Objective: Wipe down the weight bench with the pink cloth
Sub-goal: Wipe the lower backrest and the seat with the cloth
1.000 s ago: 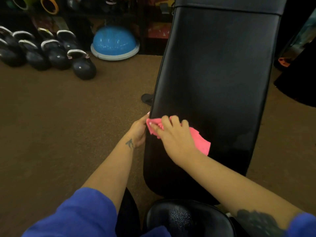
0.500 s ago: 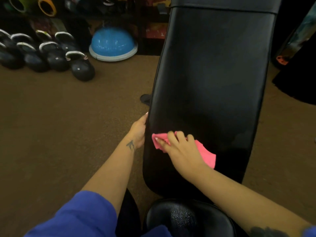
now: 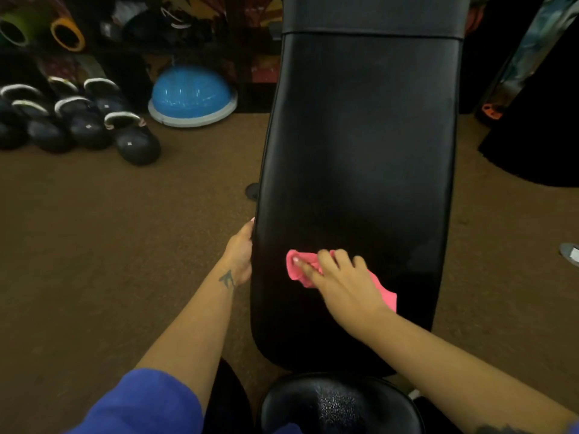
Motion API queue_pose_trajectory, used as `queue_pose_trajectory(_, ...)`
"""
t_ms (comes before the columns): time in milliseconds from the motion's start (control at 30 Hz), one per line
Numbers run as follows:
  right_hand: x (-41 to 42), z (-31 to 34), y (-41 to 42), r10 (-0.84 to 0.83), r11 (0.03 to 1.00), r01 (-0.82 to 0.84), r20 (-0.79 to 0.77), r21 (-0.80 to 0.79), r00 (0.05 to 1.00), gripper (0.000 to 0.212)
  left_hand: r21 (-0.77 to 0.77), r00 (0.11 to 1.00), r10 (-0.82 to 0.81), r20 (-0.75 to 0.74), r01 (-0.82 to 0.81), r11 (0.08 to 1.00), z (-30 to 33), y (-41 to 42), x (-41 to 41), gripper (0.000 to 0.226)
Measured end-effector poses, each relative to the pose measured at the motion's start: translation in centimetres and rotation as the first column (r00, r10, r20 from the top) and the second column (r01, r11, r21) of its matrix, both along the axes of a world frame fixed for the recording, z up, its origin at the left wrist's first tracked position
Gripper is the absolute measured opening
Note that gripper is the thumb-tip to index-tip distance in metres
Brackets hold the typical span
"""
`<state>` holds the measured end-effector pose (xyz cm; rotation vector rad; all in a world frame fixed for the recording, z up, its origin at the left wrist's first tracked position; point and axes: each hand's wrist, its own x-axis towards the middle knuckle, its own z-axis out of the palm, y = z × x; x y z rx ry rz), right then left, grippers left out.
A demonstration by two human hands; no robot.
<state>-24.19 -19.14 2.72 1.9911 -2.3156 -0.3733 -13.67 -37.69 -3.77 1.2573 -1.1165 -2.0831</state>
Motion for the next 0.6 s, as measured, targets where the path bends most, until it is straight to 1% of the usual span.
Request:
queue_pose_trajectory(33,-0.8,0.3,0.1,-0.044,0.998,0.044,0.000,-0.043,0.999,0.068,-0.002,1.000,0.005,0.008,-0.005,1.000,-0.1,-0.1,0.1,0.038)
queue_pose_trajectory(100,-1.7,1.0,-0.5,-0.117,0.992,0.118,0.030,-0.054,0.993,0.074,-0.009,1.000,0.017,0.014,-0.017,1.000,-0.1,-0.1,0.0,0.040)
queue_pose_trajectory(167,-1.8,1.9,-1.5,-0.142,0.980,0.150,0.068,-0.129,0.987,0.071,-0.012,0.999,0.041,0.020,-0.041,0.999,0.1,0.0,-0.2,0.034)
queue_pose_trajectory(200,-1.4,2.3,-2.0,-0.142,0.975,0.150,0.059,-0.164,0.988,0.071,0.000,0.998,0.054,0.016,-0.054,0.999,0.3,0.2,-0.4,0.030)
queue_pose_trajectory(267,-0.4,1.9,-2.3,-0.095,0.979,0.097,0.022,-0.181,0.995,0.073,0.006,0.998,0.056,0.027,-0.057,0.998,0.5,0.3,-0.5,0.026)
queue_pose_trajectory(333,-0.2,0.8,-1.2,0.014,0.995,-0.010,0.043,-0.101,0.999,0.072,0.002,0.997,0.060,0.044,-0.060,0.998,0.3,0.2,-0.5,0.025)
queue_pose_trajectory(367,-0.6,0.2,-0.4,0.046,0.997,-0.042,0.051,-0.066,0.998,0.070,-0.008,0.997,0.061,0.053,-0.061,0.998,0.3,0.1,-0.4,0.026)
queue_pose_trajectory(400,-1.2,0.2,0.5,0.043,0.998,-0.041,0.041,-0.045,0.998,0.069,-0.013,0.996,0.063,0.064,-0.063,0.998,0.3,0.1,-0.4,0.028)
queue_pose_trajectory(467,-2.4,0.6,1.6,-0.047,0.994,0.051,0.038,-0.100,0.998,0.067,-0.019,0.994,0.065,0.086,-0.064,0.998,0.2,0.0,-0.5,0.032)
queue_pose_trajectory(500,-3.1,0.6,1.6,-0.083,0.993,0.086,0.043,-0.087,0.996,0.068,-0.029,0.994,0.059,0.091,-0.057,0.998,0.2,0.0,-0.5,0.032)
queue_pose_trajectory(567,-4.1,0.8,1.0,-0.132,0.987,0.136,0.041,-0.090,0.990,0.081,-0.054,0.993,0.061,0.103,-0.055,0.997,0.3,0.2,-0.5,0.032)
queue_pose_trajectory(600,-4.0,1.3,0.4,-0.159,0.978,0.163,0.036,-0.130,0.987,0.085,-0.060,0.993,0.061,0.104,-0.055,0.997,0.2,0.2,-0.6,0.033)
